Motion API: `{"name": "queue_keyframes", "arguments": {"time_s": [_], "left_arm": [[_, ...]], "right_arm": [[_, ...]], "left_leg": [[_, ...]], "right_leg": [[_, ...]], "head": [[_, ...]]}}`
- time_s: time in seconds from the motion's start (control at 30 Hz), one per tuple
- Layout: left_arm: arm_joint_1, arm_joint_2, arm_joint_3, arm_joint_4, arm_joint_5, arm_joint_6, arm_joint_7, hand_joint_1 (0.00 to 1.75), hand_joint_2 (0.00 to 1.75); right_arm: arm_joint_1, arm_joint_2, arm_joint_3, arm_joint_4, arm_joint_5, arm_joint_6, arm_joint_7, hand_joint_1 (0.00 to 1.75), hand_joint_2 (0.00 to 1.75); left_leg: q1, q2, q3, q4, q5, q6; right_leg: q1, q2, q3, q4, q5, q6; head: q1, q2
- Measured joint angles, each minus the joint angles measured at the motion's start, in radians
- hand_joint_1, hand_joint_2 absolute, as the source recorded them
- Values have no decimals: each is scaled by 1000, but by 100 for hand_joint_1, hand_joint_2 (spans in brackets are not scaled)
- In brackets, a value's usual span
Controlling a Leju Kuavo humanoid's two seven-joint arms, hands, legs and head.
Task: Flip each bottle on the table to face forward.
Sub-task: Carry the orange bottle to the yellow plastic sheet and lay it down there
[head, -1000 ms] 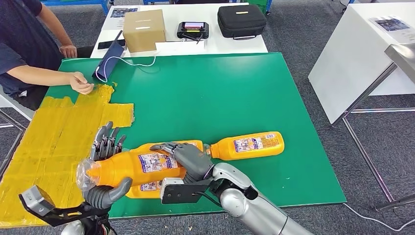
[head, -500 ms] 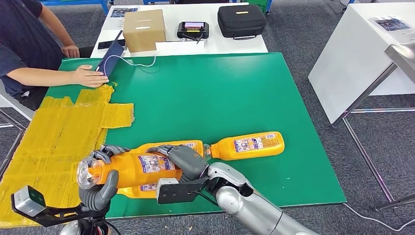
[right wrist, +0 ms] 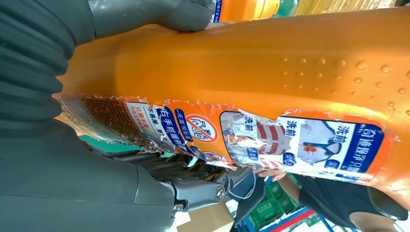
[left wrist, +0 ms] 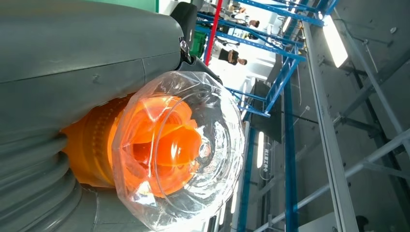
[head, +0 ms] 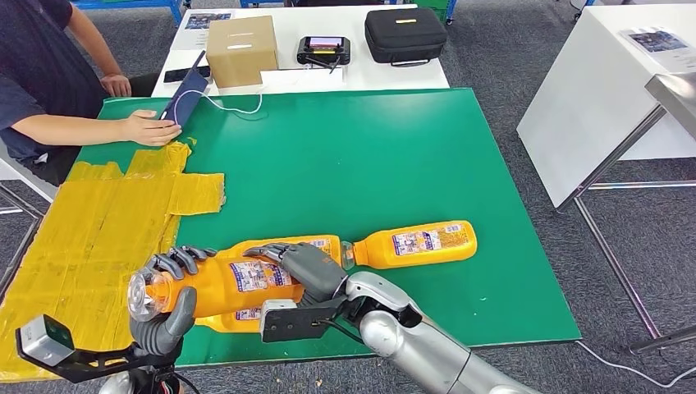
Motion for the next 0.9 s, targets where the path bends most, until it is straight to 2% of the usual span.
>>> {"name": "queue_keyframes", "arguments": {"time_s": [0.03, 0.13, 0.17, 0.33, 0.4, 0.47, 0.63, 0.77, 0.83, 0.9], "left_arm": [[1, -1, 0, 0, 0, 0, 0, 175, 175], [4, -2, 2, 0, -1, 1, -2, 175, 175], [5, -2, 2, 0, -2, 2, -4, 175, 175], [14, -12, 6, -2, -11, 17, -16, 175, 175], [18, -16, 8, -4, -18, 31, -20, 175, 175], [23, -23, 11, -11, -64, 91, -28, 175, 175], [29, -45, 18, -43, -288, 360, -42, 175, 175], [26, -59, 18, -62, -550, 632, -19, 175, 175], [21, -62, 19, -64, -649, 727, -10, 175, 175], [14, -63, 23, -66, -742, 790, 14, 175, 175]], "right_arm": [[0, 0, 0, 2, 0, 0, 0, 169, 175], [0, 1, 1, 6, 2, -4, 0, 38, 175], [1, 2, 1, 8, 6, -11, 0, 0, 175], [23, 7, -9, 8, 25, -80, 5, 0, 175], [31, 7, -17, 6, 28, -89, 7, 0, 87], [43, 7, -29, 0, 38, -106, 10, 0, 0], [86, 6, -59, -31, 87, -155, 25, 0, 0], [128, 3, -87, -62, 127, -170, 42, 0, 0], [148, 0, -99, -77, 140, -171, 44, 0, 0], [162, -3, -107, -90, 148, -170, 45, 0, 87]], "left_leg": [[0, 0, 0, 0, 0, 0], [0, 0, 0, 0, 0, 0], [0, 0, 0, 0, 0, 0], [0, 0, 0, 0, 0, 0], [0, 0, 0, 0, 0, 0], [0, 0, 0, 0, 0, 0], [0, 0, 0, 0, 0, 0], [0, 0, 0, 0, 0, 0], [0, 0, 0, 0, 0, 0], [0, 0, 0, 0, 0, 0]], "right_leg": [[0, 0, 0, 0, 0, 0], [0, 0, 0, 0, 0, 0], [0, 0, 0, 0, 0, 0], [0, 0, 0, 0, 0, 0], [0, 0, 0, 0, 0, 0], [0, 0, 0, 0, 0, 0], [0, 0, 0, 0, 0, 0], [0, 0, 0, 0, 0, 0], [0, 0, 0, 0, 0, 0], [0, 0, -1, 0, 0, 0]], "head": [[0, 0], [0, 0], [0, 0], [0, 0], [0, 0], [0, 0], [0, 0], [0, 0], [0, 0], [0, 0]]}}
